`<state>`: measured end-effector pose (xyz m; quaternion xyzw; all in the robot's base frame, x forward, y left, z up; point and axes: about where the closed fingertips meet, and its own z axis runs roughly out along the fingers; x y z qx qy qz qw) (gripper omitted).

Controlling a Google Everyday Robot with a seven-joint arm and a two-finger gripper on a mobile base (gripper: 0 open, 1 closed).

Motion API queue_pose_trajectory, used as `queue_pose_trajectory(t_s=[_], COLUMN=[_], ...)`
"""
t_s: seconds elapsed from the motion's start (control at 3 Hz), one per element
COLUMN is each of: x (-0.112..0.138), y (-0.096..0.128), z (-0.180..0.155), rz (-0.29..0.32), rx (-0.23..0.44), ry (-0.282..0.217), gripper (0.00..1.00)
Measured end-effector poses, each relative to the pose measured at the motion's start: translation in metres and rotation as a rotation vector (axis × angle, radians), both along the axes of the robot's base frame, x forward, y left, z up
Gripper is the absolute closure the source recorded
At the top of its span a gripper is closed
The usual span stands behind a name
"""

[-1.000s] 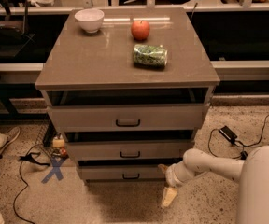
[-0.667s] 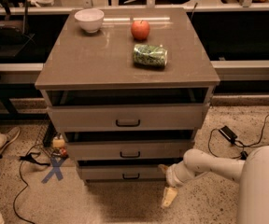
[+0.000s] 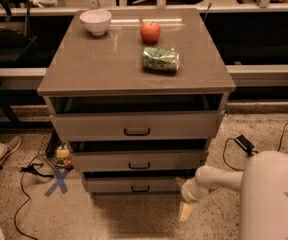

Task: Open bottom drawer

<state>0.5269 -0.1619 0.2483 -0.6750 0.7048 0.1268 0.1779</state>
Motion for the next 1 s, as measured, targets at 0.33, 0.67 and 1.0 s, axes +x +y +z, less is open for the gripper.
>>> queue_pose_trajectory(t_s=[0.33,0.67,1.0], x=[0.02,0.041,0.062], y=[-0.014,-0.009,0.008], z=[-0.03,-0.045,-0.06], rz=[0.0,0.021,0.053], rx=[-0.039,-0.064,-0.087], ry=[-0.01,-0.04,-0.073], gripper=[0.0,0.0,0.0])
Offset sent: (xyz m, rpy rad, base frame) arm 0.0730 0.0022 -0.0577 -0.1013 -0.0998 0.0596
